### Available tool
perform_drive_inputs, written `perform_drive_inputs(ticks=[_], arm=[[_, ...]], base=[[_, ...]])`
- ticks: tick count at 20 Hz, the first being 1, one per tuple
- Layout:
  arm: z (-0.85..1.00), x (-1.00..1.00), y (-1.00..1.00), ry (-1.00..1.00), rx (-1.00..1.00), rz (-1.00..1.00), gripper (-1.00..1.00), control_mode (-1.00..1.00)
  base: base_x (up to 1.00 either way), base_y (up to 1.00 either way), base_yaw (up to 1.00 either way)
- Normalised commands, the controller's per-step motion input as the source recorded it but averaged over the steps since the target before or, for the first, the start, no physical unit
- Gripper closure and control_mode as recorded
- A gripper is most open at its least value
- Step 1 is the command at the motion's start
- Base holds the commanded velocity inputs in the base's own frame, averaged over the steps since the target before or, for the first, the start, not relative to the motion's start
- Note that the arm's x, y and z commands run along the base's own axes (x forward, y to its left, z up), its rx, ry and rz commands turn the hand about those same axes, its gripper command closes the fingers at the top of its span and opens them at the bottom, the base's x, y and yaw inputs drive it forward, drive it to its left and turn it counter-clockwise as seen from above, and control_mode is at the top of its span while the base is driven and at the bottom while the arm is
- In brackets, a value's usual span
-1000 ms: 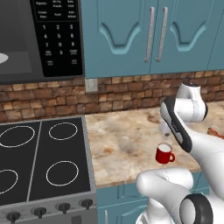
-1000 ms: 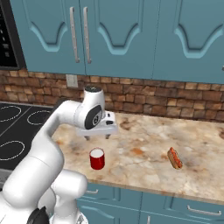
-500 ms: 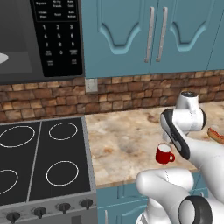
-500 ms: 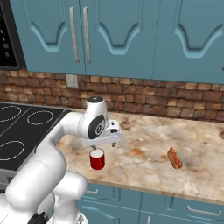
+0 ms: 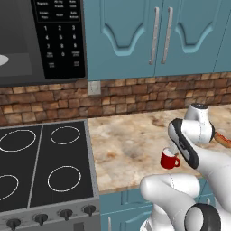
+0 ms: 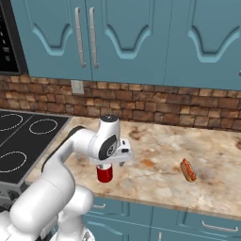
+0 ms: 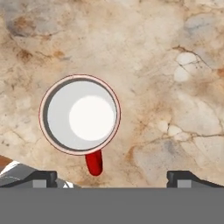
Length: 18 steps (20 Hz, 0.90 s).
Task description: Pick the mug from the counter and place it inside the microwave. Then close the microwave.
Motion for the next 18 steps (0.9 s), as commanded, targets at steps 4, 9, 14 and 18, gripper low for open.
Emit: perform_drive_inputs(ticks=[4,9,14,18], arm=[[-0.09,-0.09,0.0,0.0,0.03,0.05,-1.0,-1.0],[0.0,-0.13,0.0,0.0,0.02,0.06,-1.0,-1.0],[0.0,-0.15,0.01,0.0,0.01,0.06,-1.0,-1.0],[0.0,-0.01,0.15,0.0,0.0,0.04,-1.0,-1.0]], base=[[0.0,0.0,0.0],[0.0,0.0,0.0],[0.0,0.0,0.0],[0.0,0.0,0.0]])
